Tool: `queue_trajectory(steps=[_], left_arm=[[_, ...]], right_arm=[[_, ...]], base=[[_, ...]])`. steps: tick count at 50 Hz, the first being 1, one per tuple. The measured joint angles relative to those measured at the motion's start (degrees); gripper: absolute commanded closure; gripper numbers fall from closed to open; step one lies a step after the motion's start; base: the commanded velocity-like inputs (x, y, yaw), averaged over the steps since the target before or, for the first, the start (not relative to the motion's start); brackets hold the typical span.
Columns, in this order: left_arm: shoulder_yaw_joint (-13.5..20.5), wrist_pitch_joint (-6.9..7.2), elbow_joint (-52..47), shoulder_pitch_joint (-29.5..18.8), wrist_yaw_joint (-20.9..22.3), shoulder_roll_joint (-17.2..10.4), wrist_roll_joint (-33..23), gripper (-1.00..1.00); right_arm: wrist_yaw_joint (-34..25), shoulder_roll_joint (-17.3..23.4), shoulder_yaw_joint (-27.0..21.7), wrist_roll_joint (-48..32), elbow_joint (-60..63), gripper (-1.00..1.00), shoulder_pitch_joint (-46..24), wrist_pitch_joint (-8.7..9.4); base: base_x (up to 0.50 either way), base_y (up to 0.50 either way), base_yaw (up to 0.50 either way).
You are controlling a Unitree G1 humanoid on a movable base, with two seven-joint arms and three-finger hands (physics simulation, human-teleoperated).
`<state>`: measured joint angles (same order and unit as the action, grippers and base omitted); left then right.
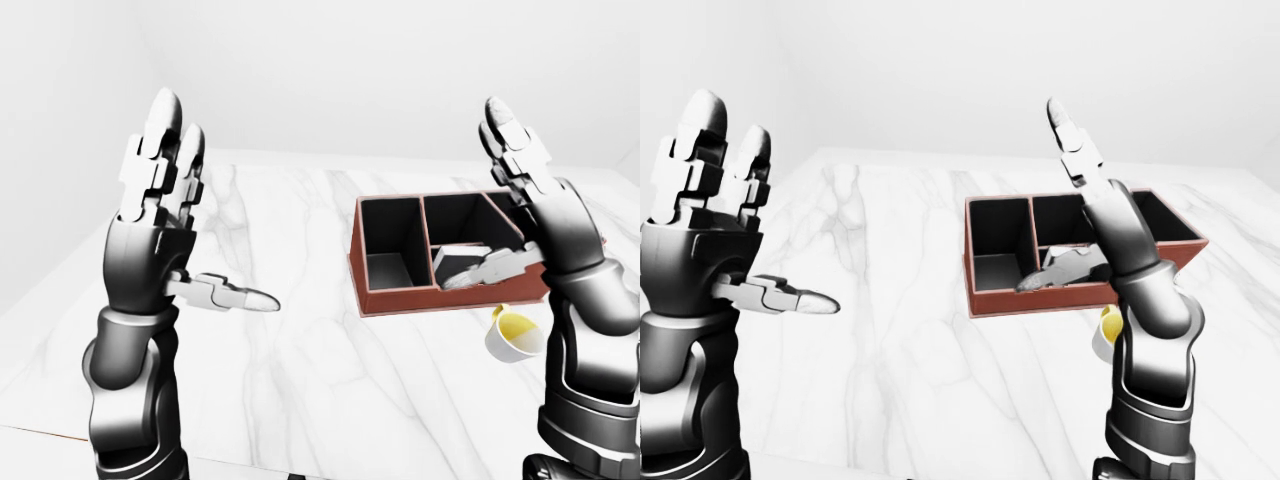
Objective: Pick up the book and place it in the caddy.
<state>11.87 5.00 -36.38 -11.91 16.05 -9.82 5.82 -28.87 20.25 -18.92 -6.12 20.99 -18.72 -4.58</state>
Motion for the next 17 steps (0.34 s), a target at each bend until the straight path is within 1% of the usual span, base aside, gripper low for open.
queue_trajectory(steps=[5,11,14,17], left_arm=[[0.5,0.00,-4.3,1.3,0.6,0.2,0.3,-1.00],[2.3,0.00,-11.2,2.7,1.2,0.5,1.8,-1.00],[3.3,0.00,-14.4,3.7,1.3,0.4,3.2,-1.00],[4.3,0.00,-16.8,5.2,0.4,-0.4,5.8,-1.00]], right_arm=[[-0.9,-1.0,-2.5,5.1,8.7,-1.00,3.5,1.70],[-1.7,-2.3,-6.1,11.9,18.5,-1.00,7.7,4.45],[-1.9,-3.0,-7.8,15.2,22.7,-1.00,9.5,5.76],[-1.9,-3.6,-9.4,18.3,26.2,-1.00,11.1,6.88]], base=[[0.00,0.00,0.00],[0.00,0.00,0.00],[0.00,0.00,0.00],[0.00,0.00,0.00]])
